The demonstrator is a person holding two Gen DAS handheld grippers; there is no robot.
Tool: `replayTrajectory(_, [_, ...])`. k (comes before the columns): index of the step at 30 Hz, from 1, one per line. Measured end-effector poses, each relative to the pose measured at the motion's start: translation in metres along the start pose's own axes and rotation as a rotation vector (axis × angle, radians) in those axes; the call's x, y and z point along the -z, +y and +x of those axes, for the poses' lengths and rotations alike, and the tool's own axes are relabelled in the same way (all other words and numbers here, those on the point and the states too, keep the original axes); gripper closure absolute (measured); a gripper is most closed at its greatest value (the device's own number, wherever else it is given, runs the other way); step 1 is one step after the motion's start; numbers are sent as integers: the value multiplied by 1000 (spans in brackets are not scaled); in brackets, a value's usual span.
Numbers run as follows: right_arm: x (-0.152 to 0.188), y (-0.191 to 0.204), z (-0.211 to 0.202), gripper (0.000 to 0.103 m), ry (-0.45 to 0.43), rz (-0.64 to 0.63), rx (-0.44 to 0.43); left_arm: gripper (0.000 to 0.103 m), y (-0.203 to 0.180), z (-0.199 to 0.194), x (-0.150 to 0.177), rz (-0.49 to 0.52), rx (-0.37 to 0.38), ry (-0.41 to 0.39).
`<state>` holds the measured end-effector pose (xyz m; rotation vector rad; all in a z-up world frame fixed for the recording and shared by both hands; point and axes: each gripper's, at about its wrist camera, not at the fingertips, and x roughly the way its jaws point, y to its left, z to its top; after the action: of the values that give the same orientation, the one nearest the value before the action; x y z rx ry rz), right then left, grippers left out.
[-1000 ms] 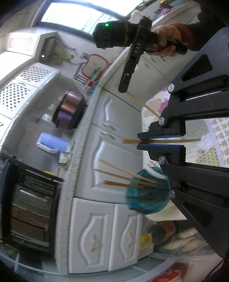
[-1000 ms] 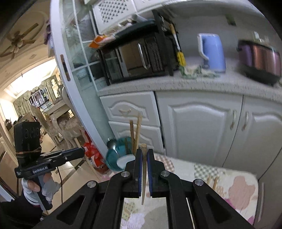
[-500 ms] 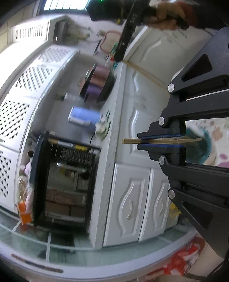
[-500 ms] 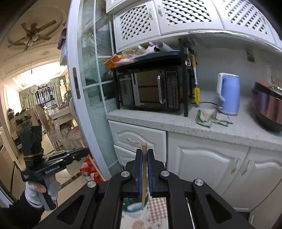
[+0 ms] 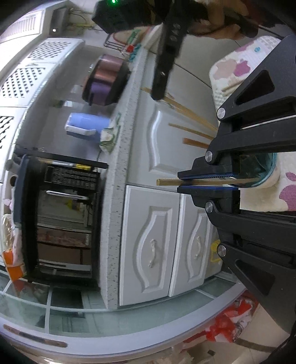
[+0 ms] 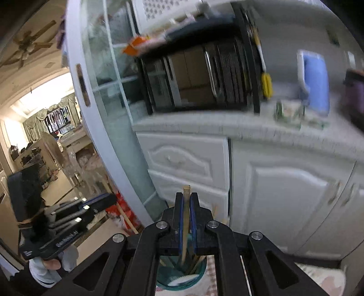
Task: Organize utensils
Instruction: 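Carry both chopsticks over the teal cup and open both grippers to drop them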
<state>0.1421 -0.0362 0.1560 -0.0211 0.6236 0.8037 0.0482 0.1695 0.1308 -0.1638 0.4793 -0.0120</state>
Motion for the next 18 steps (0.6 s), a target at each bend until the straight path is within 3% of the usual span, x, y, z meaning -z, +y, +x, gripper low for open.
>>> replayTrajectory(6, [33, -26, 37, 98, 108, 67, 17, 99, -1, 23, 22, -18, 10, 69])
replayTrajectory(11, [42, -40, 35, 98, 130, 115, 4, 99, -5, 26, 28, -27, 6, 77])
replayTrajectory(13, [43, -43, 33, 88, 145, 124, 12, 99, -5, 25, 28, -45, 16, 86])
replayTrajectory(15, [47, -44, 29, 71, 140, 123, 15, 97, -7, 25, 29, -45, 12, 90])
replayTrajectory(18, [53, -43, 27, 71, 146, 121, 14, 92, -8, 25, 31, -45, 5, 97])
